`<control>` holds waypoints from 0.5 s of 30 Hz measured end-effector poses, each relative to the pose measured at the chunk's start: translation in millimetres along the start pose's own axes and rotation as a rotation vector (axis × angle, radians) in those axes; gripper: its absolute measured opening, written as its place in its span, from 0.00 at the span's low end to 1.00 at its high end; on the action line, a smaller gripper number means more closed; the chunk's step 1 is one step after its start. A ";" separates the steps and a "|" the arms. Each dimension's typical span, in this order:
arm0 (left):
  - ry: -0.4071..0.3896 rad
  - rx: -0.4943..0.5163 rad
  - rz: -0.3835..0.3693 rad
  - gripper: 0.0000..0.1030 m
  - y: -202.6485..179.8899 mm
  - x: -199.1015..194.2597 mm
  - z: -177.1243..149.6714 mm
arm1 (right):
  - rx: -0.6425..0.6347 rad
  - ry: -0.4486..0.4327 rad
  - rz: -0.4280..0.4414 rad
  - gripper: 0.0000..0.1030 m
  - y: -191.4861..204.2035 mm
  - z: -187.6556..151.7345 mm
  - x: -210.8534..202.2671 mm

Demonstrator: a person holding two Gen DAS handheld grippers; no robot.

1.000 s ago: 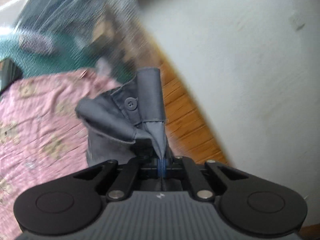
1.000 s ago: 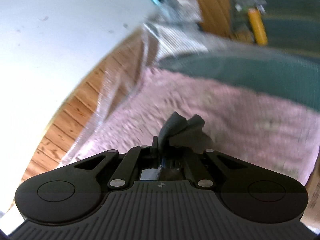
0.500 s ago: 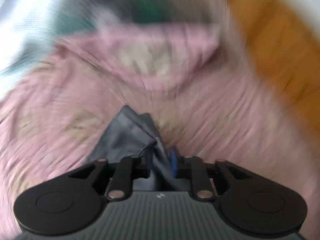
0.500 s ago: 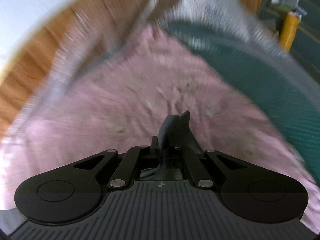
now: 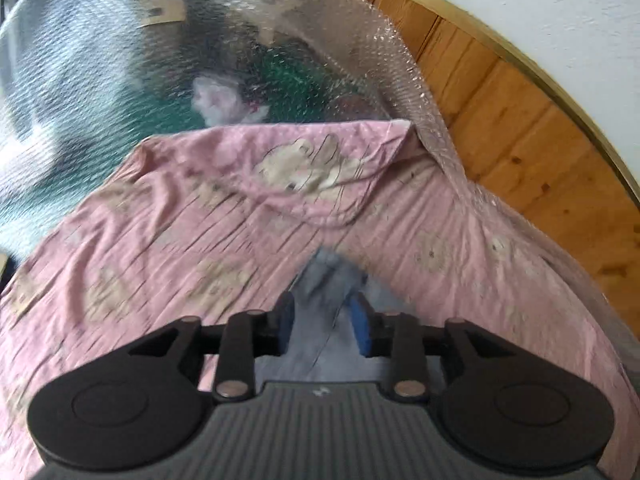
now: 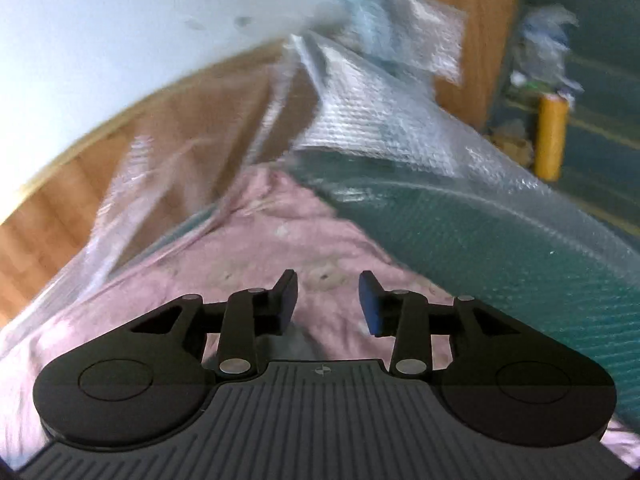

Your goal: Fold clothes

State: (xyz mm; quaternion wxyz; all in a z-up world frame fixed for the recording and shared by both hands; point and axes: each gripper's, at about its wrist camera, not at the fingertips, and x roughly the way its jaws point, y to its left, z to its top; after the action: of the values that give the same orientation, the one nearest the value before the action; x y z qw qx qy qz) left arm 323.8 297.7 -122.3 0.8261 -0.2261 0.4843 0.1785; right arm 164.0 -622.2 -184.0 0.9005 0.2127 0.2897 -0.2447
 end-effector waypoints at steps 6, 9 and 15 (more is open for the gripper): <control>0.055 -0.070 0.060 0.34 63.6 -38.1 -65.2 | -0.336 0.336 -0.067 0.30 19.0 -92.4 25.0; 0.052 -0.169 0.029 0.45 107.9 -60.1 -104.0 | -0.220 0.251 -0.353 0.31 -5.2 -91.3 12.1; 0.142 -0.396 -0.130 0.56 175.7 -44.9 -192.0 | -0.313 0.163 -0.224 0.40 83.2 -102.6 -60.1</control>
State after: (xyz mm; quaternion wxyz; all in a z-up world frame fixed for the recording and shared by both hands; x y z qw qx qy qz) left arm 74.4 335.9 -200.3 0.7392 -0.4265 0.4813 0.2000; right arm 125.3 -483.7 -202.4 0.8634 0.0560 0.4179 -0.2772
